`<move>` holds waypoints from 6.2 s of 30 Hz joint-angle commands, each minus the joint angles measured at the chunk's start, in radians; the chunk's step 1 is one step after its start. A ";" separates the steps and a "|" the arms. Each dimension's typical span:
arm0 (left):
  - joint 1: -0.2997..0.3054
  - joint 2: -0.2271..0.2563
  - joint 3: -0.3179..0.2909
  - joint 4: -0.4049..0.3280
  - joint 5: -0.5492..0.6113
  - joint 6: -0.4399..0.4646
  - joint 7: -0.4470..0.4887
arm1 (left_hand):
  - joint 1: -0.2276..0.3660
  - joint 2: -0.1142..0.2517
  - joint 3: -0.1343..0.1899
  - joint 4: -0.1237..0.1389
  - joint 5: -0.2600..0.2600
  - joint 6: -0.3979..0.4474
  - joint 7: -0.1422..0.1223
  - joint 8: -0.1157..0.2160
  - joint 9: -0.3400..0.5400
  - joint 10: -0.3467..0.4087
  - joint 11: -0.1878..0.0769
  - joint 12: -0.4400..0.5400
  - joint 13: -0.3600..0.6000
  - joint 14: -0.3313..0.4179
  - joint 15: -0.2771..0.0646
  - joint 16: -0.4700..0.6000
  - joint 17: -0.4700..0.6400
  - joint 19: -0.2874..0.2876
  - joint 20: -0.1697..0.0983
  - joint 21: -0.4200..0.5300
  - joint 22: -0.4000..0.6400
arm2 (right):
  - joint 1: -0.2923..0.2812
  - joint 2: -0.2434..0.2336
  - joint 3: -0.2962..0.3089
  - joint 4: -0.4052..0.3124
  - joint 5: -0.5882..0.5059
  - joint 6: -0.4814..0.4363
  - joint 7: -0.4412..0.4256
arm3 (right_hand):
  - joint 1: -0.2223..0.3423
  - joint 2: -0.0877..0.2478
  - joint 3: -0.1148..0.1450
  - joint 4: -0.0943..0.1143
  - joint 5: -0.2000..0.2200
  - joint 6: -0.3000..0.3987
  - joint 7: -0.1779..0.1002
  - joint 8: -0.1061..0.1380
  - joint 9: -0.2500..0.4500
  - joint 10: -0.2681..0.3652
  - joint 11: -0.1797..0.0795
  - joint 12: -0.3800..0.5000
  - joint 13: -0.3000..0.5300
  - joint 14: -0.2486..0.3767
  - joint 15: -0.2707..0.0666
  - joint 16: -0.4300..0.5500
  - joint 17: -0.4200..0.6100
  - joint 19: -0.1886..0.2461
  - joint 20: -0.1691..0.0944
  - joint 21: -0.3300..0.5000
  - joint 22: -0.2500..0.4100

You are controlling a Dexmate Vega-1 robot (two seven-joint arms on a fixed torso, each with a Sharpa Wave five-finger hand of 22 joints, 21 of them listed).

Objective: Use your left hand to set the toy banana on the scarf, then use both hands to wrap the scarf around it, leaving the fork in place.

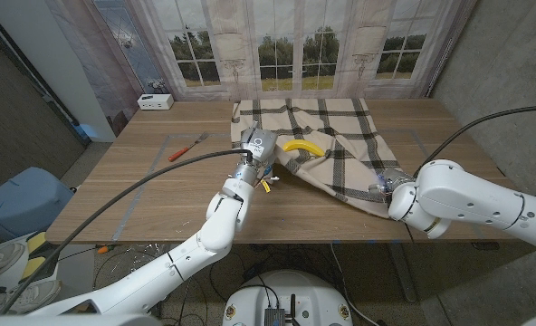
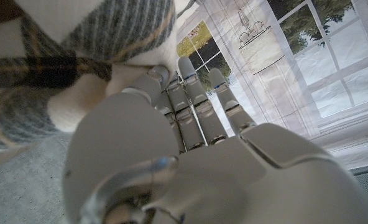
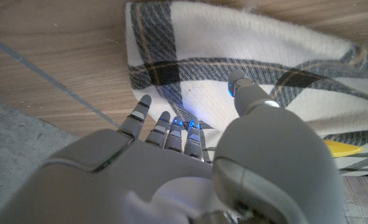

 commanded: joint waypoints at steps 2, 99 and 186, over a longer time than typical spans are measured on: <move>0.013 0.010 -0.003 -0.046 -0.030 0.021 0.050 | 0.005 0.000 -0.002 0.005 0.009 0.008 -0.001 0.007 0.007 0.072 -0.069 0.083 0.159 0.012 -0.099 0.000 0.004 0.003 -0.001 0.011 0.005 | 0.283 0.018 -0.320 0.099 0.105 -0.001 -0.010 | -0.005 0.004 -0.020 0.006 0.014 -0.014 -0.003 0.016 0.002 0.003 -0.015 0.014 0.004 0.042 -0.039 0.030 0.012 0.021 -0.026 0.009 0.004; 0.172 0.113 -0.233 -0.236 -0.227 0.054 0.314 | 0.039 -0.052 -0.017 -0.007 0.103 0.072 -0.001 0.014 0.008 0.110 -0.074 0.143 0.259 0.112 -0.132 0.021 0.044 0.061 -0.032 0.087 0.009 | -0.451 0.444 0.248 0.325 -1.757 0.577 0.218 | 0.518 0.039 -0.103 -0.023 0.006 0.964 0.027 0.301 0.110 0.859 -0.050 0.650 0.414 0.883 -0.212 0.534 0.760 0.441 -0.113 0.258 0.057; -0.538 0.052 0.012 0.443 -0.395 -0.123 0.106 | 0.071 -0.040 -0.074 0.003 0.129 0.062 -0.006 -0.012 -0.007 0.102 -0.080 0.106 0.275 0.083 -0.133 0.001 0.096 0.029 -0.034 0.145 0.008 | 0.387 0.763 -0.008 1.451 -1.632 1.058 0.391 | 0.476 0.001 0.019 -0.025 0.007 0.963 0.023 0.306 0.100 0.874 -0.051 0.605 0.457 0.914 -0.213 0.453 0.865 0.413 -0.116 0.312 0.050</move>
